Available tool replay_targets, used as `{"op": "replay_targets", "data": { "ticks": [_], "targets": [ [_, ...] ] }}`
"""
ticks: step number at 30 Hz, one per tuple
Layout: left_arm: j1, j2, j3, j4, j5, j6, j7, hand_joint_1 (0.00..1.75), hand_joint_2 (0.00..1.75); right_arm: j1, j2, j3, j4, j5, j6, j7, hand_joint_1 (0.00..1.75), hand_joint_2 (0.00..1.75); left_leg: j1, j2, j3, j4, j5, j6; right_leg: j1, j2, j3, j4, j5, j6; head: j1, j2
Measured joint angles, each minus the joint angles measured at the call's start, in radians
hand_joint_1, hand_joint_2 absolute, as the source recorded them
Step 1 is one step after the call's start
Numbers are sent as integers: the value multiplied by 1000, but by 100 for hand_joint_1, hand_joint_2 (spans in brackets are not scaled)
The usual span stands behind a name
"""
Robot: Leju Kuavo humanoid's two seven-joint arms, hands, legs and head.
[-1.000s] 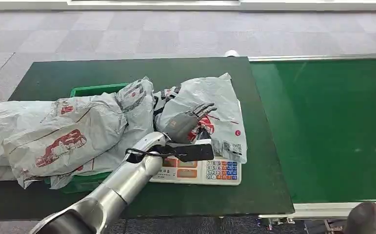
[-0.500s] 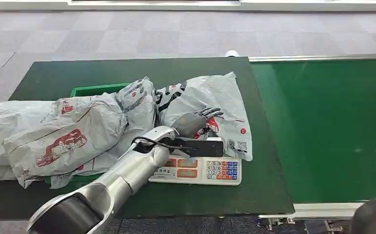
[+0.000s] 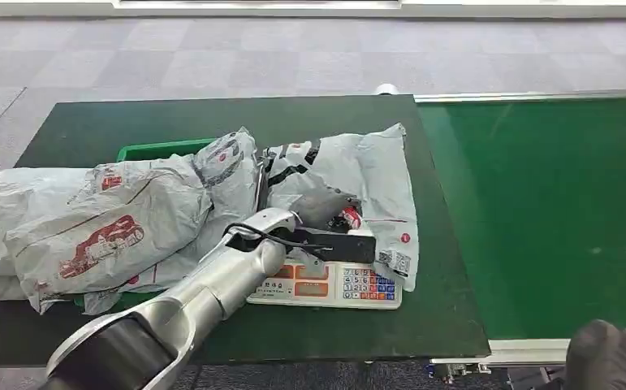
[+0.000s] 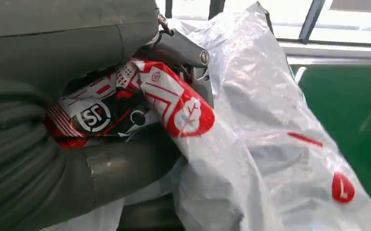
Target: Moved the parcel from conveyor to table for the left to box.
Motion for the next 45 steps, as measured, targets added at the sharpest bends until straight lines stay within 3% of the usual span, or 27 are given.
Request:
{"op": "replay_targets", "data": {
  "ticks": [10,15,18,21,26,32,41,45],
  "targets": [
    [8,9,-6,-22,11,92,-3,175,175,0,-9,0,10,-13,0,0,0,175,0,0,0,0,0,0,0,0,0,0,0,0,0,0],
    [29,26,-10,-101,-61,313,19,175,175,0,-11,0,13,-15,0,0,0,175,0,0,0,0,0,0,0,0,0,0,0,0,0,0],
    [48,57,-22,-232,-242,506,130,175,175,0,-11,0,20,-18,0,0,0,175,0,0,-1,0,0,0,0,0,0,0,0,0,0,0],
    [68,85,-27,-380,-637,638,320,175,175,-6,-11,0,29,-15,0,0,0,175,0,-1,-1,0,0,0,0,-2,0,0,-1,0,0,0],
    [87,103,-32,-467,-754,687,385,175,175,-19,-7,0,40,-8,0,0,0,175,0,-2,-1,0,0,0,0,-2,0,0,-1,1,0,0],
    [39,144,-103,-414,-761,764,609,175,175,-19,-2,-1,54,-13,0,0,0,175,0,-2,0,0,0,0,0,-1,1,0,-1,0,0,0],
    [33,194,-115,-372,-762,766,638,175,175,-20,-2,-1,74,-21,0,0,0,175,0,-2,0,0,0,-1,0,-1,0,1,-1,0,0,0],
    [30,226,-126,-343,-762,766,728,175,175,-19,-2,-1,82,-26,0,0,0,175,0,-2,0,0,0,0,0,0,0,1,-1,0,0,0]
  ]
}}
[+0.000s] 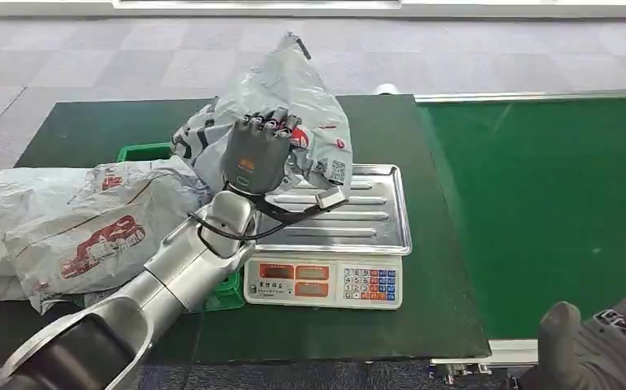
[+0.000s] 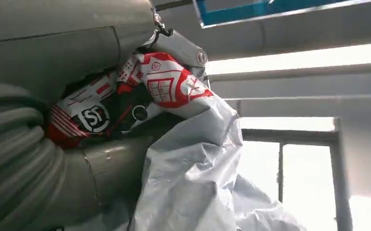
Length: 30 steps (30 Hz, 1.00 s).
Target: Moved the parcel from conveyor to table for the left to box.
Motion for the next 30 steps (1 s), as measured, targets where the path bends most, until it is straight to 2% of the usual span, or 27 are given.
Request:
{"op": "replay_targets", "data": {
  "ticks": [8,18,30],
  "targets": [
    [14,102,24,52,0,0,23,175,175,4,0,-3,3,6,0,0,0,175,0,1,0,0,1,-1,0,0,-1,1,0,0,0,0],
    [21,155,60,92,0,1,37,175,175,22,0,-5,2,16,0,0,0,175,1,0,0,0,1,-1,0,0,-1,1,0,0,0,0],
    [72,283,112,123,0,1,131,175,175,40,0,-10,2,22,0,0,0,175,1,2,1,0,1,-3,2,2,-1,2,-1,-3,0,0]
  ]
}}
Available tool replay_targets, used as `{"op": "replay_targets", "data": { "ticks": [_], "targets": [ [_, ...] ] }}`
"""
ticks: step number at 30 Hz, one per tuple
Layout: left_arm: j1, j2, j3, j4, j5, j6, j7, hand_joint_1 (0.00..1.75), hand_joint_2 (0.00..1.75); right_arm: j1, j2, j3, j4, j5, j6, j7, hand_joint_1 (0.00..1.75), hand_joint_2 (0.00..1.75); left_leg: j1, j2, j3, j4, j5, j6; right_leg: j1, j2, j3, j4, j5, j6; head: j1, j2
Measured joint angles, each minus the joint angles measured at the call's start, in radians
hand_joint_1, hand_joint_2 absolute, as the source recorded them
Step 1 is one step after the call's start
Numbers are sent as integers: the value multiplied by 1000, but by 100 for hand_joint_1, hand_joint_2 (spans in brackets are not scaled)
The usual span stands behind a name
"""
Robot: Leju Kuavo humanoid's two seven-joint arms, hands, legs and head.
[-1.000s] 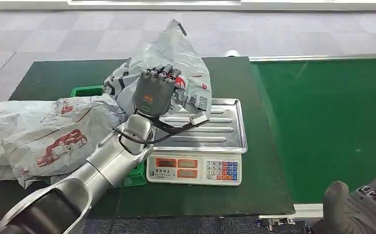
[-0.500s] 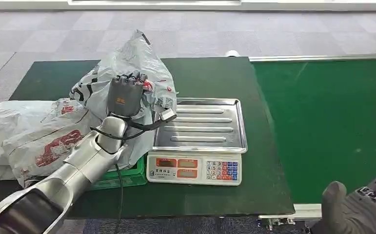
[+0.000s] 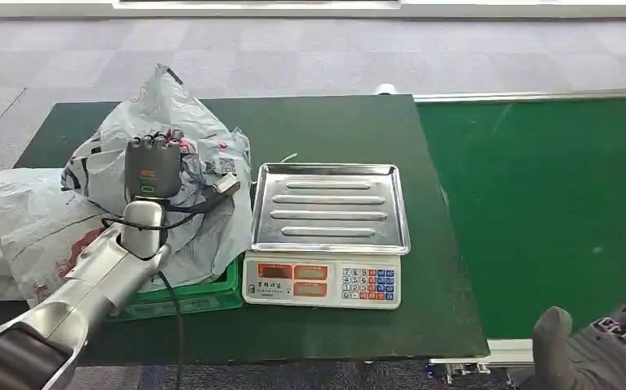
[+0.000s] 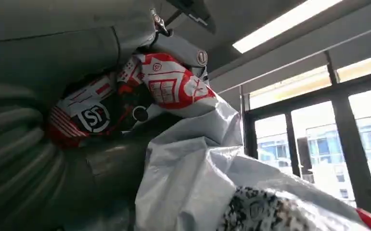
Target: Moved the parcel from conveyor to table for the left to box.
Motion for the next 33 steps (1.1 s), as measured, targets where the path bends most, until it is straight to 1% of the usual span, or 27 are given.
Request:
{"op": "replay_targets", "data": {
  "ticks": [3,4,5,8,10,12,13,17,18,20,21,22,23,24,25,27,28,29,30,33],
  "targets": [
    [17,10,0,-2,0,0,16,175,175,1,0,0,0,6,0,0,0,175,0,-1,0,0,0,0,0,-1,0,0,0,0,0,0],
    [19,11,0,-1,0,0,20,61,175,1,0,0,0,8,0,0,0,175,0,-1,0,0,0,0,-1,-1,0,0,0,0,0,0],
    [20,11,0,0,0,0,21,0,175,1,0,0,0,9,0,0,0,175,0,-1,0,0,0,0,-1,-1,0,0,0,0,0,0],
    [28,12,7,-3,0,0,7,0,175,3,2,0,0,13,0,0,0,175,0,0,0,0,0,0,-1,0,0,0,0,0,0,0],
    [56,5,37,-33,5,0,-68,0,175,3,3,0,0,17,0,0,0,175,0,0,0,0,0,0,-2,0,0,0,0,0,0,0],
    [93,-13,92,-73,13,0,-179,0,175,3,4,0,0,18,0,0,0,175,-1,0,0,0,0,0,-1,0,0,0,0,0,0,0],
    [109,-21,119,-90,15,0,-199,0,175,3,4,0,0,18,0,0,0,175,-1,-1,0,0,0,0,-1,-1,0,0,0,0,0,0],
    [136,-41,176,-126,16,0,-214,0,175,3,5,0,0,19,0,0,0,175,-1,0,0,0,-1,-1,-1,0,0,0,0,0,0,0],
    [138,-45,186,-132,16,0,-214,0,0,3,6,0,0,19,0,0,0,175,-1,0,0,0,-1,-1,-1,0,0,0,0,0,0,0],
    [144,-50,204,-142,19,0,-222,0,0,3,6,0,0,19,0,0,0,175,-1,0,0,0,-1,-1,-1,0,0,0,0,0,0,0],
    [150,-59,213,-149,46,0,-263,0,0,3,6,0,0,19,0,0,0,175,-1,0,1,0,-1,-1,-1,0,0,0,0,0,0,0],
    [159,-72,227,-159,116,-1,-348,0,0,3,6,0,0,19,0,0,0,175,-1,0,1,0,-1,-1,-1,0,0,0,0,0,0,0],
    [170,-84,250,-167,219,-24,-466,0,0,3,6,0,0,18,0,0,0,175,-1,0,1,0,-1,-1,-1,0,0,0,0,0,0,0],
    [185,-115,287,-177,385,-97,-641,0,0,2,6,0,0,13,0,0,0,175,-1,-1,1,0,-1,-1,-1,-1,1,0,0,0,0,0],
    [205,-145,324,-194,581,-213,-793,0,0,1,6,0,1,-1,0,0,0,175,-1,-2,0,0,-1,0,-1,-1,1,0,0,0,0,0],
    [247,-204,386,-226,911,-472,-994,0,0,-6,-8,13,13,-84,20,0,0,175,-1,-1,0,0,-2,1,-2,-1,1,0,0,0,0,0],
    [259,-223,410,-238,1007,-568,-1059,0,0,-12,-24,25,27,-146,52,0,0,175,-1,-1,1,0,-3,1,-2,-1,2,-1,0,0,0,0],
    [268,-242,427,-244,1069,-628,-1108,0,0,-17,-40,37,42,-195,87,2,0,175,-2,-1,1,0,-3,2,-4,-1,2,-1,-1,1,0,0],
    [277,-267,446,-250,1113,-652,-1131,0,0,-21,-52,44,56,-221,116,2,0,175,-3,-2,2,0,-3,2,-5,-2,4,-1,-2,3,0,0],
    [296,-311,479,-262,1136,-668,-1143,0,0,-38,-73,53,82,-243,130,1,0,175,-3,-5,3,0,-4,3,-5,-7,7,-1,-3,4,0,0]
  ]
}}
